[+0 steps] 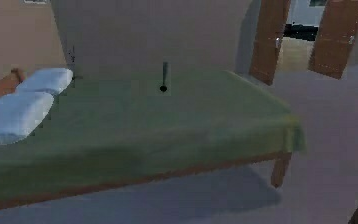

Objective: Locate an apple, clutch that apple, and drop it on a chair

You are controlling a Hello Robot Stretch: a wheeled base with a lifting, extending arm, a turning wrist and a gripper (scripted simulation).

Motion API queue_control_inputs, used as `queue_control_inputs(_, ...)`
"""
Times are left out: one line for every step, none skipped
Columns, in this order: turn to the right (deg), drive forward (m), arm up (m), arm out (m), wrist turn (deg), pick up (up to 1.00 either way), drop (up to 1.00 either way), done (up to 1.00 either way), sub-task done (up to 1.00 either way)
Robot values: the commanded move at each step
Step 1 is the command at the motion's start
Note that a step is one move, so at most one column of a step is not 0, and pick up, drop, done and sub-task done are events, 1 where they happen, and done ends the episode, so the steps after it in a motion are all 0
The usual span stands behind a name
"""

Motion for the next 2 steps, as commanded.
queue_control_inputs(0.0, 0.4, 0.0, 0.0, 0.0, 0.0, 0.0, 0.0, 0.0)
queue_control_inputs(9.0, 0.0, 0.0, 0.0, 0.0, 0.0, 0.0, 0.0, 0.0)
